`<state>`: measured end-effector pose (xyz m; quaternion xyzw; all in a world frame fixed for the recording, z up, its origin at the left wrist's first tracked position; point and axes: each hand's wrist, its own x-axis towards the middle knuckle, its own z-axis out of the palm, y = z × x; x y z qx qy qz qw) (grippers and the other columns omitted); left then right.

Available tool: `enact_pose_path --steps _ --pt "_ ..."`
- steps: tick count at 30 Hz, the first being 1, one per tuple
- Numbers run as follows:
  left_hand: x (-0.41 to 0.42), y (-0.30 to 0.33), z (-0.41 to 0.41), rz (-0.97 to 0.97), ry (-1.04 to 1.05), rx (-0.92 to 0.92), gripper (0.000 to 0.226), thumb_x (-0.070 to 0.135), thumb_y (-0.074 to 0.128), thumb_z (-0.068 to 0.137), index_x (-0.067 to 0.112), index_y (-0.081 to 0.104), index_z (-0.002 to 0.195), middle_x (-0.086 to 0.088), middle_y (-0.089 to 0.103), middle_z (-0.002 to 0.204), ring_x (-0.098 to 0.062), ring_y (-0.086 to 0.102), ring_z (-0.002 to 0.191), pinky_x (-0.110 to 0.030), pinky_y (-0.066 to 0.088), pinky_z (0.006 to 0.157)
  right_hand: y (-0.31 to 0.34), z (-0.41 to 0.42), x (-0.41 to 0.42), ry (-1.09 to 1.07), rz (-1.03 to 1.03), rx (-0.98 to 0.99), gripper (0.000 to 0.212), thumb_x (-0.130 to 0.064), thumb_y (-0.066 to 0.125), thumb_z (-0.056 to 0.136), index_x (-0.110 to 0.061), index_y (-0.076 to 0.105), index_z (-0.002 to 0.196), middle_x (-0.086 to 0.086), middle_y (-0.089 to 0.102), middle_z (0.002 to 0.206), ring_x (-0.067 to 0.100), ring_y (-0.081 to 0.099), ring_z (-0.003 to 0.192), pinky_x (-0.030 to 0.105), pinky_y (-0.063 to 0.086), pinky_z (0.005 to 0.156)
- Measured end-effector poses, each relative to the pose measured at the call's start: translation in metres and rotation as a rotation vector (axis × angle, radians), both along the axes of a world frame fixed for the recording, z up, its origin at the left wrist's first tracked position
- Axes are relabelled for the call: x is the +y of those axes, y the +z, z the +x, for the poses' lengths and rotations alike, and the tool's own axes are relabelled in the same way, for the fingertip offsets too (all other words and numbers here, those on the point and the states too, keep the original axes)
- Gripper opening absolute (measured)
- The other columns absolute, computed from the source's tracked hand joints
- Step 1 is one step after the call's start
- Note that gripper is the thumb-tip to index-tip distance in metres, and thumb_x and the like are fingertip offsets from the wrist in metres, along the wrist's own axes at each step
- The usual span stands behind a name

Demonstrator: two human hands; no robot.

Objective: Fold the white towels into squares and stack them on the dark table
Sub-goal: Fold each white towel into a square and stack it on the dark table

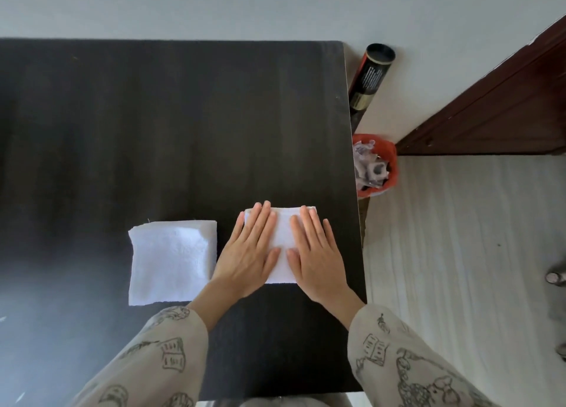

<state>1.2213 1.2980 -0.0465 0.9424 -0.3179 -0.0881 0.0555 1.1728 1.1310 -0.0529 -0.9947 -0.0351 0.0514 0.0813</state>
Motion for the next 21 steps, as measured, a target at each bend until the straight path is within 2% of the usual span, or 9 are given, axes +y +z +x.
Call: enact_pose_path --steps 7,13,16,19,21 --pt "0.001 -0.015 0.000 -0.066 0.027 0.036 0.060 0.043 0.008 0.099 0.007 0.002 0.146 -0.009 0.003 0.154 -0.019 -0.010 0.143 -0.038 0.000 0.115 -0.009 0.004 0.004 -0.015 0.034 0.028 0.058 -0.046 0.020 0.099 -0.012 0.022 0.145 0.011 0.028 0.152 0.025 0.016 0.142 0.041 0.018 0.114" --pt "0.000 -0.004 -0.001 -0.032 0.006 0.008 0.058 0.038 0.013 0.099 0.005 0.011 0.146 -0.013 0.013 0.154 -0.024 0.008 0.143 -0.044 0.007 0.115 0.002 0.002 0.002 -0.009 -0.030 0.084 0.057 -0.045 0.012 0.099 -0.013 0.022 0.145 0.011 0.028 0.152 0.025 0.021 0.142 0.044 0.019 0.117" --pt "0.005 0.016 -0.004 -0.169 -0.010 -0.008 0.051 0.030 0.018 0.100 0.008 0.013 0.146 -0.011 0.014 0.154 -0.025 0.011 0.143 -0.044 0.007 0.117 0.018 0.003 0.005 -0.033 -0.032 0.056 0.057 -0.046 0.013 0.099 -0.014 0.032 0.142 0.010 0.033 0.150 0.026 0.026 0.140 0.049 0.014 0.113" --pt "0.027 0.041 -0.011 -0.346 0.068 -0.036 0.048 0.016 0.027 0.097 0.008 0.023 0.144 -0.011 0.020 0.152 -0.025 0.013 0.143 -0.042 0.009 0.118 0.044 0.005 0.023 -0.002 0.043 -0.082 0.052 -0.039 0.018 0.100 -0.014 0.047 0.135 0.010 0.041 0.146 0.027 0.034 0.137 0.052 0.014 0.116" --pt "0.055 0.047 -0.012 -0.352 0.143 -0.092 0.047 0.008 0.030 0.093 0.006 0.027 0.140 -0.011 0.025 0.150 -0.027 0.018 0.141 -0.043 0.011 0.117 0.057 0.008 0.050 0.083 0.096 -0.170 0.046 -0.032 0.026 0.099 -0.014 0.049 0.133 0.008 0.042 0.145 0.025 0.034 0.137 0.049 0.016 0.116"
